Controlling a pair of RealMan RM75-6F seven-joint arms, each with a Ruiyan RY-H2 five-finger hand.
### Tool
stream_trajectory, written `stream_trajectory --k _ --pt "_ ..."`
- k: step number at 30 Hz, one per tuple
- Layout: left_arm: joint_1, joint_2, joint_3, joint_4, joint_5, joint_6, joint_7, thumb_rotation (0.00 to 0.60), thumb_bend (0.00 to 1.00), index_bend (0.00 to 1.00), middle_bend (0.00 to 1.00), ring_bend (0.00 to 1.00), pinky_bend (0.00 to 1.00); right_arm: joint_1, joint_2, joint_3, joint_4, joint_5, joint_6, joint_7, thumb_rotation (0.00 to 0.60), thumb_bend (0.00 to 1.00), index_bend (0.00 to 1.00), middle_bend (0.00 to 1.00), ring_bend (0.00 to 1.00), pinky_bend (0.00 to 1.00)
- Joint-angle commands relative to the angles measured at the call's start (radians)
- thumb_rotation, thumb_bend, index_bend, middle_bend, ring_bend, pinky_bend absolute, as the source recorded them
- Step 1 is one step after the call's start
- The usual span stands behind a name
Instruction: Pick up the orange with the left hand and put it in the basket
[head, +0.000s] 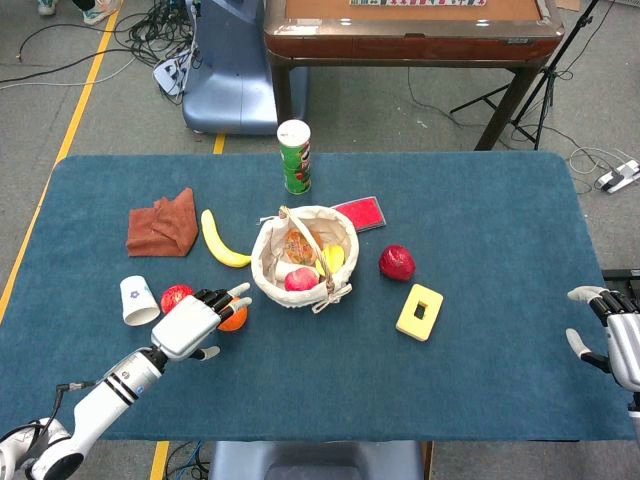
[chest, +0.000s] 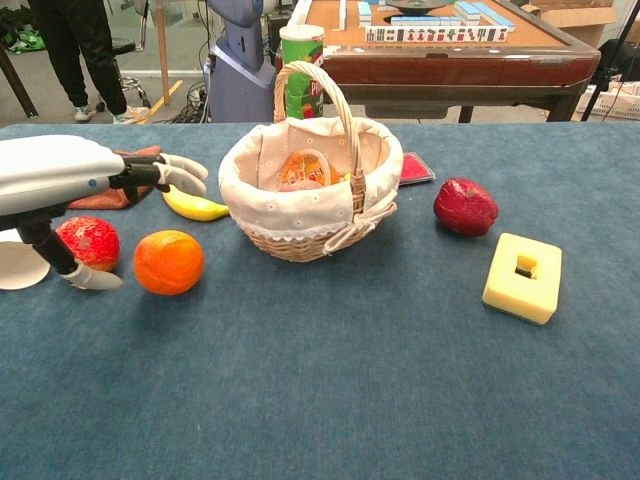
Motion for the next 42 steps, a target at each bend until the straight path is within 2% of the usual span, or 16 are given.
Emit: stream_trajectory --k 1,10,20,27,33,36,42 --pt "-0.034 -0.04 -0.017 0.017 -0.067 -0.047 0.057 0.6 0.19 0.16 0.02 0.23 0.3 -0.001 0.0 -0.001 0.002 0.001 0.0 0.002 0.6 0.29 0.35 0.33 0.33 0.4" --pt "-0.082 -0.097 -0.03 0.062 -0.204 -0.101 0.182 0.6 0.19 0.16 0.06 0.34 0.34 -0.005 -0.001 -0.001 0.014 0.006 0.001 0.014 0.6 0.29 0.35 0.33 0.33 0.4" --pt "-0.12 -0.133 -0.023 0.101 -0.268 -0.104 0.246 0.6 0.19 0.18 0.07 0.37 0.36 -0.007 -0.004 -0.001 0.026 0.009 -0.001 0.026 0.6 0.29 0.35 0.33 0.33 0.4" --pt "-0.144 -0.153 -0.015 0.122 -0.298 -0.103 0.286 0.6 0.19 0.2 0.08 0.33 0.36 -0.009 -0.003 -0.001 0.03 0.012 0.0 0.031 0.6 0.29 0.35 0.33 0.33 0.4" --pt "-0.14 -0.158 -0.01 0.108 -0.311 -0.06 0.321 0.6 0.19 0.21 0.08 0.15 0.36 -0.012 -0.002 -0.001 0.032 0.017 0.0 0.033 0.6 0.29 0.35 0.33 0.33 0.4" --pt "-0.138 -0.163 -0.005 0.104 -0.311 -0.037 0.33 0.6 0.19 0.21 0.08 0.14 0.36 -0.01 -0.004 -0.001 0.036 0.017 -0.005 0.035 0.6 0.29 0.35 0.33 0.33 0.4" --pt "-0.151 -0.177 0.01 0.131 -0.336 -0.06 0.34 0.6 0.19 0.21 0.08 0.14 0.36 -0.009 -0.006 -0.001 0.038 0.017 -0.008 0.038 0.6 0.29 0.35 0.33 0.33 0.4"
